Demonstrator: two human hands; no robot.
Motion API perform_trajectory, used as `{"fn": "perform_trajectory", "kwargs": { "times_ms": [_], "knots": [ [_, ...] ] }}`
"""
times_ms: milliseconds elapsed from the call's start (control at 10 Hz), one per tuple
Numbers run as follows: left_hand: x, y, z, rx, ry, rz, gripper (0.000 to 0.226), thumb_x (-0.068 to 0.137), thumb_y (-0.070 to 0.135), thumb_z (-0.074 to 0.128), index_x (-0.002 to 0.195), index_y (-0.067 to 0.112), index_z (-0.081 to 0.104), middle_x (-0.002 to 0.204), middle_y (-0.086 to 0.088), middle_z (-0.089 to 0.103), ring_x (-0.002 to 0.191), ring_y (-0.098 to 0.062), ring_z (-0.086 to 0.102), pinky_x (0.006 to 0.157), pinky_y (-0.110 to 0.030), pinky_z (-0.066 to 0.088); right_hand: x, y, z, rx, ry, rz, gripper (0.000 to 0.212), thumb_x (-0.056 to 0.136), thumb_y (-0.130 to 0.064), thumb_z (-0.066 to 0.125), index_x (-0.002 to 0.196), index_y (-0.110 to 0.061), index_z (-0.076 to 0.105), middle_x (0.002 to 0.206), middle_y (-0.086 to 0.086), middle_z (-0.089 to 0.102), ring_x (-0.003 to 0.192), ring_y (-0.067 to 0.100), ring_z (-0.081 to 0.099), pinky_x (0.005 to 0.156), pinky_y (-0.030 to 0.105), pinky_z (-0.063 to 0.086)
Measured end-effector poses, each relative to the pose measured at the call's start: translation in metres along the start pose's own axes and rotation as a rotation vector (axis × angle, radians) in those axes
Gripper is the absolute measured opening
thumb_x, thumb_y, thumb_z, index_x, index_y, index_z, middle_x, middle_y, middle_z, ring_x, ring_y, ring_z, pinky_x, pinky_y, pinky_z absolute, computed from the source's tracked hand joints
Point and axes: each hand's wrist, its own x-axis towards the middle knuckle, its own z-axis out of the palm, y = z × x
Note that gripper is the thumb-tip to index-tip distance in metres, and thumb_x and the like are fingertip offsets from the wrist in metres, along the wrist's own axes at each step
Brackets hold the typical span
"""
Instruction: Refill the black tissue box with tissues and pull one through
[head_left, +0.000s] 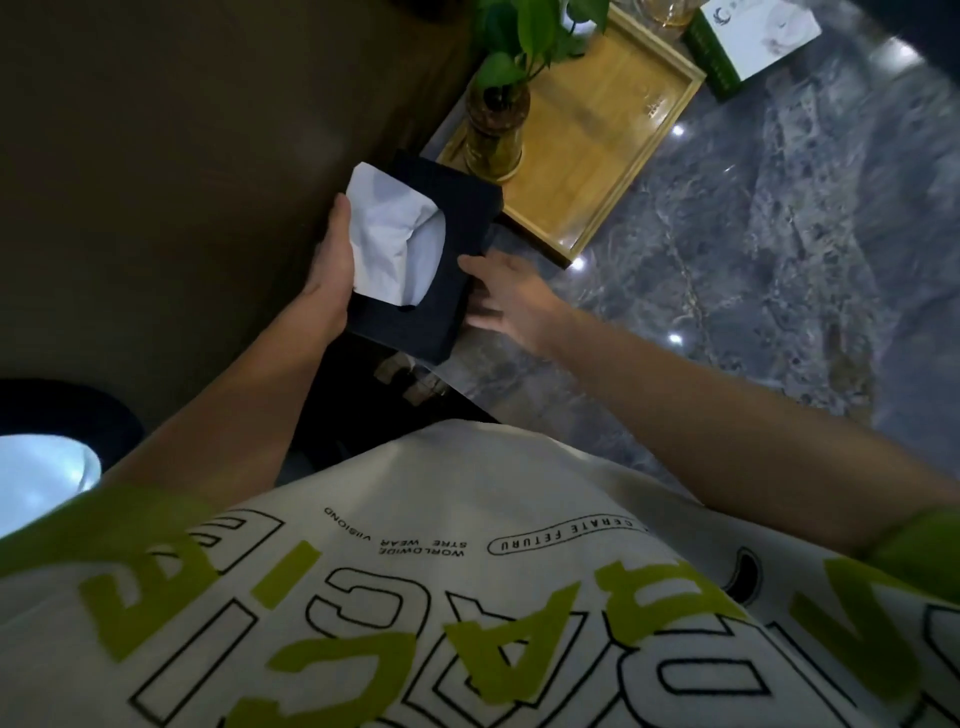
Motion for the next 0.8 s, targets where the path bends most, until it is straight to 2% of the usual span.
{"fn": "perform_trajectory", "kwargs": {
  "times_ms": [100,200,300,400,500,600,700,800],
  "knots": [
    [-0.036,0.016,0.017,0.041,0.063,0.041,0.093,0.076,0.077,0.047,0.15,0.024,0.031,0.145,0.005,0.04,0.13,-0.013,0.041,0.116,-0.035,0.028,-0.005,0.003,-0.001,-0.043,-0.064,0.045,0.061,0.086,-0.035,0.068,0.138,-0.017,0.041,0.142,0.003,0.046,0.122,0.029,0.052,0.096,0.042,0.052],
    [-0.042,0.015,0.018,0.124,0.002,0.038,0.09,0.075,0.079,0.043,0.147,0.024,0.037,0.142,0.006,0.045,0.127,-0.014,0.047,0.114,-0.036,0.033,-0.006,0.01,-0.002,-0.038,-0.099,0.081,0.075,0.084,-0.037,0.07,0.146,-0.016,0.033,0.147,0.005,0.042,0.126,0.031,0.05,0.095,0.04,0.051],
    [-0.046,0.011,0.015,0.174,-0.116,0.036,0.089,0.074,0.082,0.039,0.141,0.025,0.045,0.141,0.002,0.052,0.127,-0.018,0.053,0.107,-0.04,0.042,-0.008,0.017,-0.005,0.016,-0.099,0.09,0.075,0.087,-0.033,0.069,0.148,-0.015,0.031,0.148,0.008,0.042,0.128,0.032,0.048,0.1,0.041,0.049],
    [-0.047,0.021,0.02,0.112,-0.062,0.09,0.081,0.073,0.078,0.044,0.135,0.027,0.053,0.133,0.002,0.059,0.119,-0.017,0.057,0.105,-0.039,0.043,-0.012,0.018,-0.01,0.108,-0.09,0.047,0.075,0.092,-0.025,0.064,0.153,-0.019,0.021,0.152,0.006,0.038,0.135,0.031,0.043,0.108,0.044,0.042],
    [-0.024,0.023,0.022,0.093,-0.025,0.127,0.082,0.068,0.08,0.048,0.134,0.031,0.055,0.129,0.005,0.061,0.116,-0.014,0.058,0.107,-0.039,0.042,-0.02,0.017,-0.015,0.052,-0.113,0.018,0.074,0.095,-0.024,0.061,0.154,-0.021,0.016,0.153,0.004,0.038,0.136,0.027,0.042,0.106,0.041,0.042],
    [-0.013,0.019,0.015,0.097,0.006,0.114,0.085,0.06,0.081,0.051,0.129,0.032,0.06,0.124,0.006,0.065,0.113,-0.015,0.061,0.105,-0.04,0.044,-0.031,0.016,-0.02,-0.019,-0.122,-0.011,0.073,0.094,-0.027,0.061,0.153,-0.019,0.019,0.152,0.005,0.039,0.134,0.025,0.045,0.104,0.039,0.044],
    [-0.039,0.022,0.018,0.13,0.067,0.131,0.075,0.068,0.073,0.049,0.127,0.029,0.06,0.124,0.004,0.065,0.113,-0.015,0.06,0.104,-0.039,0.044,-0.04,0.014,-0.027,-0.077,-0.132,-0.046,0.067,0.094,-0.029,0.061,0.15,-0.018,0.027,0.149,0.007,0.042,0.131,0.024,0.048,0.107,0.041,0.044],
    [-0.088,0.014,0.034,0.196,0.21,0.411,0.047,0.091,0.043,0.047,0.129,0.018,0.055,0.126,0.002,0.057,0.112,-0.009,0.054,0.097,-0.025,0.043,-0.052,0.014,-0.049,-0.143,-0.029,-0.123,0.043,0.094,-0.032,0.06,0.131,-0.017,0.044,0.137,0.013,0.053,0.122,0.024,0.055,0.105,0.04,0.045]
  ]
}}
